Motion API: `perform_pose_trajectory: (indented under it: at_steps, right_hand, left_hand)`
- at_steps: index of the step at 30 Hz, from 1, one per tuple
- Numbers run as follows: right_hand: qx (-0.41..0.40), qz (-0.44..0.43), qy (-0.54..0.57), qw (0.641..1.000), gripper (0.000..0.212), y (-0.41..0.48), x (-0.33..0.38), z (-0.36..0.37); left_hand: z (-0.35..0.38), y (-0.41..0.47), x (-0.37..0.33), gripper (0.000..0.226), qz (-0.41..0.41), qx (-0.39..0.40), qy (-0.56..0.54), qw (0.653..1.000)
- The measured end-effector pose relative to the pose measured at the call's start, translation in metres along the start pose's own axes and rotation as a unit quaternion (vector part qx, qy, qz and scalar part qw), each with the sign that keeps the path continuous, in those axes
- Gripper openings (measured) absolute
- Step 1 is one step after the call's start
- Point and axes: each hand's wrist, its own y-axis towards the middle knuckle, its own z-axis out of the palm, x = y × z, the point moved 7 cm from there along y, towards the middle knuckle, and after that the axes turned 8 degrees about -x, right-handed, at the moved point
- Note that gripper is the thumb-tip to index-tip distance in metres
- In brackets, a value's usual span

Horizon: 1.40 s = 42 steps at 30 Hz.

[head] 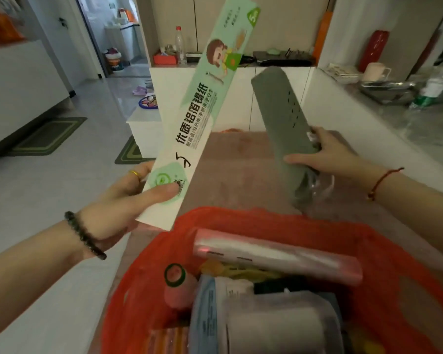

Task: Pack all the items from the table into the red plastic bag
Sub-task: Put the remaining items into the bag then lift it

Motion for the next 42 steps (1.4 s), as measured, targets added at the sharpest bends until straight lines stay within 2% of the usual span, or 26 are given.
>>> perform_pose_trajectory:
  at_steps: [3, 6, 8, 11, 14, 16, 19, 21, 23, 26, 28, 30, 32, 38, 40, 42]
  right_hand:
    - [-0.037, -0.041, 0.048, 0.997, 0.085, -0.056, 0.038, -0.032]
    - [-0.058, -0.038, 0.108, 0.992, 0.084, -0.104, 0.049, -0.048]
    - [-0.067, -0.031, 0.114, 0.991, 0.086, -0.128, 0.045, -0.055]
    - [-0.114, -0.001, 0.124, 0.986, 0.092, -0.154, 0.027, -0.076]
    - [-0.188, 0.025, 0.142, 0.972, 0.089, -0.175, 0.011, -0.102]
    - [-0.201, 0.002, 0.130, 0.971, 0.086, -0.184, 0.013, -0.113]
    - [-0.162, -0.060, 0.068, 0.983, 0.099, -0.189, 0.029, -0.113]
    - [-0.138, -0.093, -0.053, 0.985, 0.100, -0.188, 0.038, -0.104]
    - [-0.073, -0.128, -0.148, 0.978, 0.098, -0.181, 0.043, -0.081]
    - [0.068, -0.183, -0.273, 0.942, 0.099, -0.170, 0.045, -0.031]
    - [0.139, -0.177, -0.322, 0.919, 0.097, -0.165, 0.043, 0.000]
    - [0.184, -0.162, -0.344, 0.906, 0.094, -0.160, 0.038, 0.026]
    - [0.219, -0.130, -0.356, 0.899, 0.091, -0.157, 0.027, 0.042]
    - [0.322, -0.035, -0.297, 0.898, 0.085, -0.162, 0.001, 0.056]
    - [0.317, -0.009, -0.277, 0.907, 0.074, -0.166, -0.008, 0.053]
    - [0.244, -0.013, -0.217, 0.945, 0.057, -0.164, -0.010, 0.041]
  left_hand:
    - [0.030, -0.044, 0.003, 0.088, -0.010, 0.078, -0.038, 0.996]
    - [0.053, -0.076, 0.017, 0.074, 0.000, 0.099, -0.047, 0.994]
    - [0.053, -0.084, 0.025, 0.067, 0.042, 0.092, -0.017, 0.995]
    - [0.038, -0.095, 0.030, 0.070, 0.097, 0.098, 0.060, 0.989]
    - [0.028, -0.113, 0.034, 0.076, 0.127, 0.136, 0.121, 0.975]
    - [0.025, -0.128, 0.035, 0.072, 0.143, 0.166, 0.154, 0.964]
    - [0.030, -0.150, 0.029, 0.059, 0.172, 0.222, 0.212, 0.936]
    - [0.035, -0.156, 0.026, 0.058, 0.190, 0.223, 0.250, 0.923]
    - [0.034, -0.156, 0.030, 0.058, 0.178, 0.213, 0.277, 0.920]
    - [0.035, -0.161, 0.047, 0.059, 0.173, 0.282, 0.344, 0.879]
    - [0.029, -0.158, 0.056, 0.054, 0.169, 0.276, 0.377, 0.868]
    - [0.033, -0.153, 0.056, 0.046, 0.174, 0.260, 0.386, 0.868]
    - [0.037, -0.149, 0.060, 0.049, 0.175, 0.261, 0.401, 0.861]
    - [0.040, -0.143, 0.074, 0.056, 0.174, 0.259, 0.475, 0.823]
    - [0.038, -0.143, 0.078, 0.060, 0.170, 0.254, 0.499, 0.811]
    - [0.036, -0.143, 0.081, 0.060, 0.169, 0.256, 0.509, 0.804]
